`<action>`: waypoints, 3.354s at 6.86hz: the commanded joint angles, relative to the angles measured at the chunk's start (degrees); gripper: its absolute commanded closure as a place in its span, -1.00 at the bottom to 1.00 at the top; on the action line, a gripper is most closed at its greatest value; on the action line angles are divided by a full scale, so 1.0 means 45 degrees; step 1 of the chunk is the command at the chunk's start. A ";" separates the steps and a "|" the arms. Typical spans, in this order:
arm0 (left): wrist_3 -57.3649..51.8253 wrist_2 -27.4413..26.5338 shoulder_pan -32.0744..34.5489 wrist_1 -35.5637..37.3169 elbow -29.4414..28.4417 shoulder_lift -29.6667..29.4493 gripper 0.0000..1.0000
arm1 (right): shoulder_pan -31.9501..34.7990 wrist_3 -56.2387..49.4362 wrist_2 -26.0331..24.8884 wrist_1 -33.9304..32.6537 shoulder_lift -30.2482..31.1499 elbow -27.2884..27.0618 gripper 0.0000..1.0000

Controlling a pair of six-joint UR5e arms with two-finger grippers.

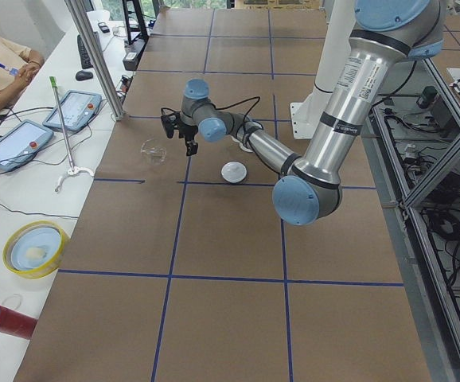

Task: Remove funnel from cup
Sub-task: 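Lower the left gripper onto the white lid and grasp its knob, then lift the white lid and move it over the white mug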

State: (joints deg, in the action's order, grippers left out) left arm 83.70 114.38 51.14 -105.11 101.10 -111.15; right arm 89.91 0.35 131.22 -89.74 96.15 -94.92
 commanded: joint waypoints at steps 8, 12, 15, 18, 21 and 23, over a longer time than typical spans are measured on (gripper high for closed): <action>0.2556 -0.1005 -0.3650 0.3183 0.3122 0.1927 -0.80 | 0.0000 0.0000 0.0000 0.0000 0.0000 0.0000 -1.00; 0.1128 -0.0985 -0.3591 0.2402 0.1851 0.1848 -0.80 | 0.0000 0.0000 0.0000 0.0000 0.0000 0.0000 -1.00; 0.1166 -0.0985 -0.3630 0.2343 0.1519 0.1789 -0.63 | 0.0000 0.0000 0.0000 0.0000 0.0000 0.0000 -1.00; 0.1283 -0.0966 -0.3630 0.2264 0.1498 0.1789 0.94 | 0.0000 0.0000 0.0000 0.0000 0.0000 0.0000 -1.00; 0.1322 -0.0888 -0.3359 0.2284 0.1712 0.1654 1.00 | 0.0000 0.0000 0.0000 0.0000 0.0000 0.0000 -1.00; 0.1535 -0.0617 -0.2093 0.2632 0.2393 0.0700 1.00 | 0.0000 0.0000 0.0000 0.0000 0.0000 0.0000 -1.00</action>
State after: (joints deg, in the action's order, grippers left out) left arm 89.86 110.73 38.65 -94.39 110.01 -105.63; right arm 89.91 0.35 131.22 -89.74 96.15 -94.92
